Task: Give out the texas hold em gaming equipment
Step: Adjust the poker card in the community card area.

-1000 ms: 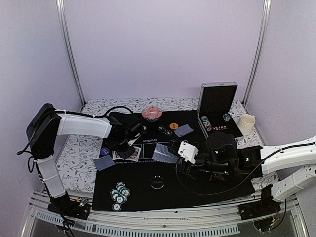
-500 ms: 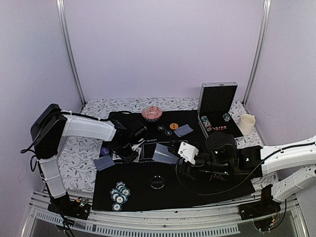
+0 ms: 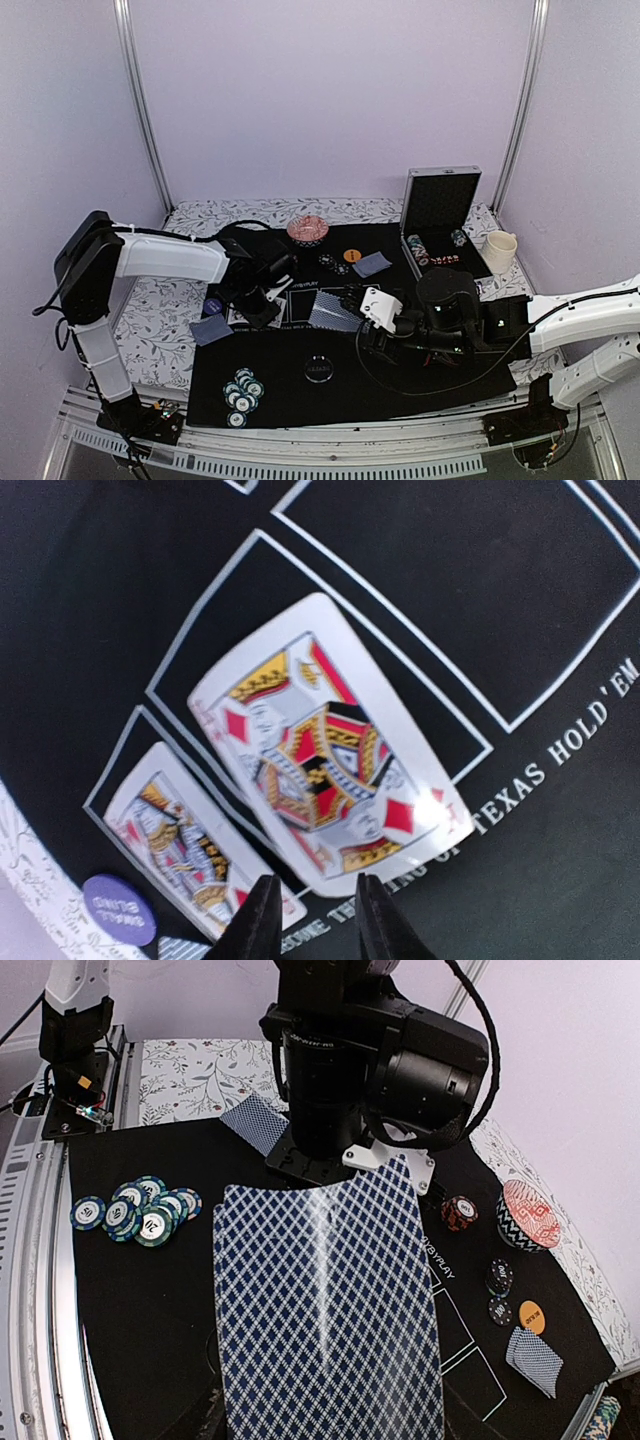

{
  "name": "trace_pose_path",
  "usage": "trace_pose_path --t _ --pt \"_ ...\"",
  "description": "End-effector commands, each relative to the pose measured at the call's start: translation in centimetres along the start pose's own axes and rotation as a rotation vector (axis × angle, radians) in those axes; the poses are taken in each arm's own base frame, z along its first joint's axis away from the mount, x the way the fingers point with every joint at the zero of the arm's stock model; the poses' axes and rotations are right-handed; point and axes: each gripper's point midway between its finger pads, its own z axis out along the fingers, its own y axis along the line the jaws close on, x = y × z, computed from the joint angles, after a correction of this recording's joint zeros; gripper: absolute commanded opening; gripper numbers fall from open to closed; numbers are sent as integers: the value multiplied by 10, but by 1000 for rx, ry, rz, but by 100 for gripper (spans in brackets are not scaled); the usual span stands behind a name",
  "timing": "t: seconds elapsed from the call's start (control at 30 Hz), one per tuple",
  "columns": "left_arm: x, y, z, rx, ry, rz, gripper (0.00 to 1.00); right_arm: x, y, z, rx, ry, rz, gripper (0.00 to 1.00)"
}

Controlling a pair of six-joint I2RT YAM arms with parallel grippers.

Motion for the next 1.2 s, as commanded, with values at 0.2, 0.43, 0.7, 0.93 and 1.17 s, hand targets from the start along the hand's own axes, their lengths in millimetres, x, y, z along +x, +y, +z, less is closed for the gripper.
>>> trace_pose_path --t 0.2,0.43,0.7,0.93,1.17 --pt "9 34 6 -149 55 6 26 -14 -8 -8 25 -33 21 49" --pt "19 30 19 -157 95 29 24 -11 -9 -10 30 -31 30 49" --pt "10 8 13 -67 47 57 24 -13 -10 -11 34 -33 27 49" --pt "1 3 2 -20 2 43 24 -12 -10 -11 33 -28 32 49" --pt "2 8 0 -48 0 50 24 -14 -10 -12 33 -31 34 49"
